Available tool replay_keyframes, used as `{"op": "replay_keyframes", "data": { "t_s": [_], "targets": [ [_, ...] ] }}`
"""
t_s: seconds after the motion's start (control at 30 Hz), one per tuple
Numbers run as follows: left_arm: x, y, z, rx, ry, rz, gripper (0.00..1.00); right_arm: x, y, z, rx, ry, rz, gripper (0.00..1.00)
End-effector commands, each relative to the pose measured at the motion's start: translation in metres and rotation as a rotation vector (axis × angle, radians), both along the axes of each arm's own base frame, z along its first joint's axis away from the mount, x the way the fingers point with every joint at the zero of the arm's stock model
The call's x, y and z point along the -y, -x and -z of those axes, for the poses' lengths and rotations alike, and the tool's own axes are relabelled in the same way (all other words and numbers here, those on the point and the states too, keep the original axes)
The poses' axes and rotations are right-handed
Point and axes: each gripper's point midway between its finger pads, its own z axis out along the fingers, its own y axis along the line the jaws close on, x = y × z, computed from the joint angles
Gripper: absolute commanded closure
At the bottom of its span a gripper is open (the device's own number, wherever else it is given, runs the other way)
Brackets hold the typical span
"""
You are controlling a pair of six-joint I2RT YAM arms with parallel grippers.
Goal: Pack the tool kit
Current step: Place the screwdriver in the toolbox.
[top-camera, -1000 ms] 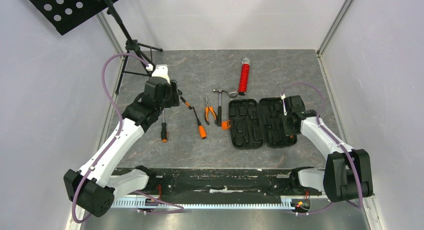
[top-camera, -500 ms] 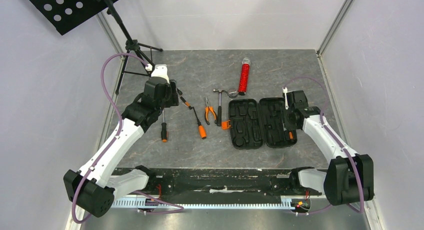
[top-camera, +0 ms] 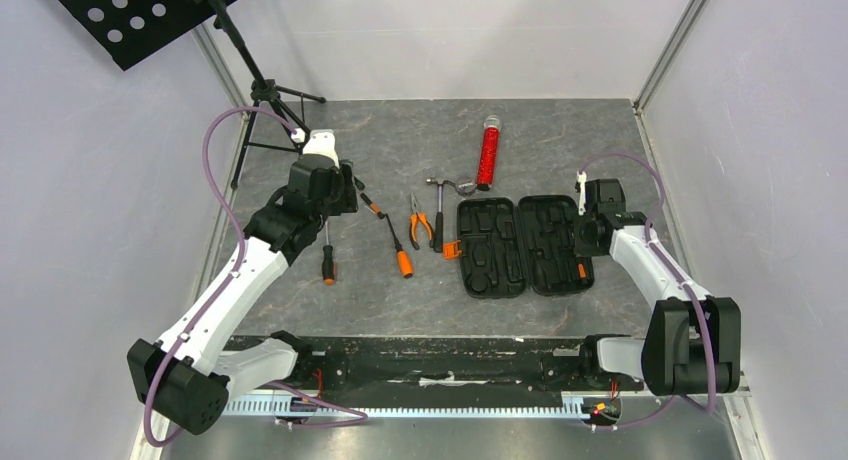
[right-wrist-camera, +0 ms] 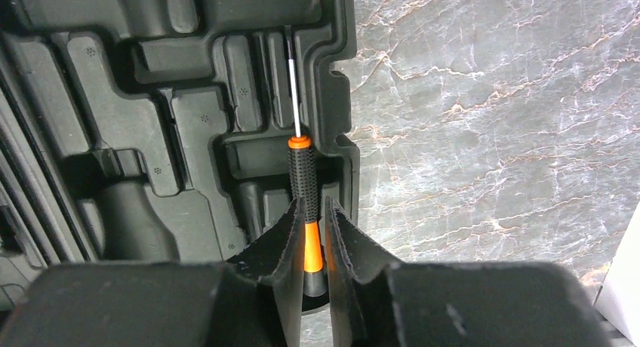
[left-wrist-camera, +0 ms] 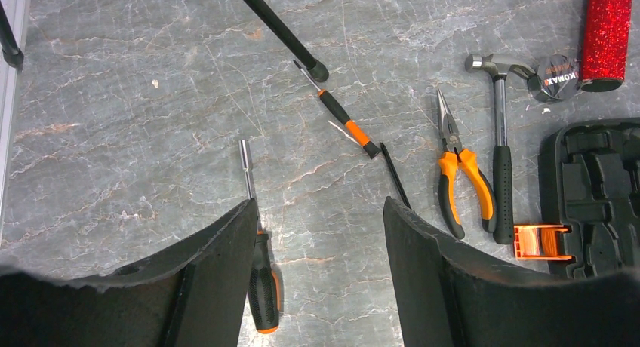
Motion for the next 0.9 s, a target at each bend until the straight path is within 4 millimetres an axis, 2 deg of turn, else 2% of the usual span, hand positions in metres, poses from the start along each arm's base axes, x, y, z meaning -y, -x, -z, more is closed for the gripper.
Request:
{"op": "replay_keyframes", "data": {
  "t_s": [0.0,0.43,0.77,0.87],
  "targets": [
    [0.001,-0.002,-0.010,0.042,-0.010,0.021,0.32,-0.002,-0.005,0.004,0.016,-0.025,0.005,0.84],
    [0.001,-0.001,-0.011,0.045,-0.009,0.021,0.32,-0.002,0.005,0.018,-0.040,-0.037,0.006,0.88],
    [-0.001,-0.001,-0.012,0.051,-0.015,0.013,0.32,0.004,0.028,0.043,-0.168,-0.027,0.062,1.00],
    [-0.003,-0.001,-0.013,0.056,-0.017,0.009,0.32,0.005,0.033,0.048,-0.208,-0.021,0.071,1.00]
  ]
}}
